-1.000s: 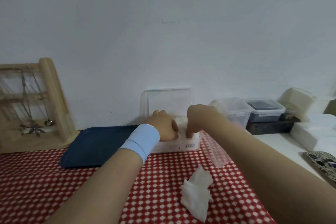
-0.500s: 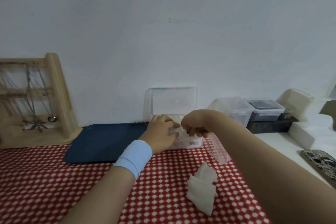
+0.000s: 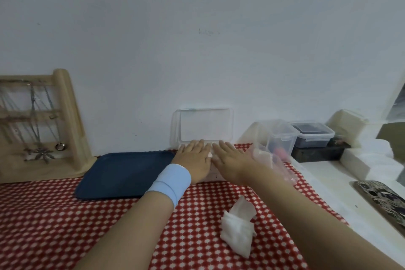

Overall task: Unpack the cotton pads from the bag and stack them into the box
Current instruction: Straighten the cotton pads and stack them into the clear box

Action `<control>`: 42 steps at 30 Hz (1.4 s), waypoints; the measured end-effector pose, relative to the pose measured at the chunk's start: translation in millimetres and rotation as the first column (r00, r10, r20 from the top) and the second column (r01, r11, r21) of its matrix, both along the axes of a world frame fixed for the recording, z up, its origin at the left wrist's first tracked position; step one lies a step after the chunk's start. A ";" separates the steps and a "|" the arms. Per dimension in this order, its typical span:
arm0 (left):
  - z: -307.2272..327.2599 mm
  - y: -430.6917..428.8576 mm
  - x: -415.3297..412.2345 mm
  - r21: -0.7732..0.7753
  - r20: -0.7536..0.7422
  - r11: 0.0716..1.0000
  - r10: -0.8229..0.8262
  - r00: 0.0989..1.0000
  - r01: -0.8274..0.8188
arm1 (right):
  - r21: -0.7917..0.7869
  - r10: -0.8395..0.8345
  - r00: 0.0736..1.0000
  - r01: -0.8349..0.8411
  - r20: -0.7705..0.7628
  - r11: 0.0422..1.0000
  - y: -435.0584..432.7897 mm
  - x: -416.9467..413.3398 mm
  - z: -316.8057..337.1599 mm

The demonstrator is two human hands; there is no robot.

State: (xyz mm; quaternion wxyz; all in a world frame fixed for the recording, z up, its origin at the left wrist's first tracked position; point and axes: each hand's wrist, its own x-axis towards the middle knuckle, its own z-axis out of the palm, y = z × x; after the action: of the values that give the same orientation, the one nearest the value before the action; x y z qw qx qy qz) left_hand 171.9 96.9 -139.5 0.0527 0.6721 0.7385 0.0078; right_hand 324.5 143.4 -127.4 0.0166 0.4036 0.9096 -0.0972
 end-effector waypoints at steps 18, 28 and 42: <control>1.2 -81.0 39.4 0.166 0.625 0.982 -0.031 0.780 -0.093 | -0.387 0.155 0.987 -0.129 0.035 0.913 -46.1 66.9 52.3; -7.0 -93.1 40.2 0.000 0.835 0.996 0.049 0.548 -0.089 | -0.310 0.007 0.971 -0.082 -0.238 0.947 -29.1 50.1 35.5; -24.2 -84.9 10.2 0.026 0.995 0.934 0.011 0.101 -0.357 | -0.525 -0.199 0.881 -0.064 -0.430 0.849 -37.4 23.3 14.6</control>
State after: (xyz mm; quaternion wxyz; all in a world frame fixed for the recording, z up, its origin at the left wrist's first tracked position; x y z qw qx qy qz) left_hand 182.1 12.0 -163.7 0.4356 0.3996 0.5881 0.5519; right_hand 347.8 105.9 -112.8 -0.0976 0.3805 0.8094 -0.4366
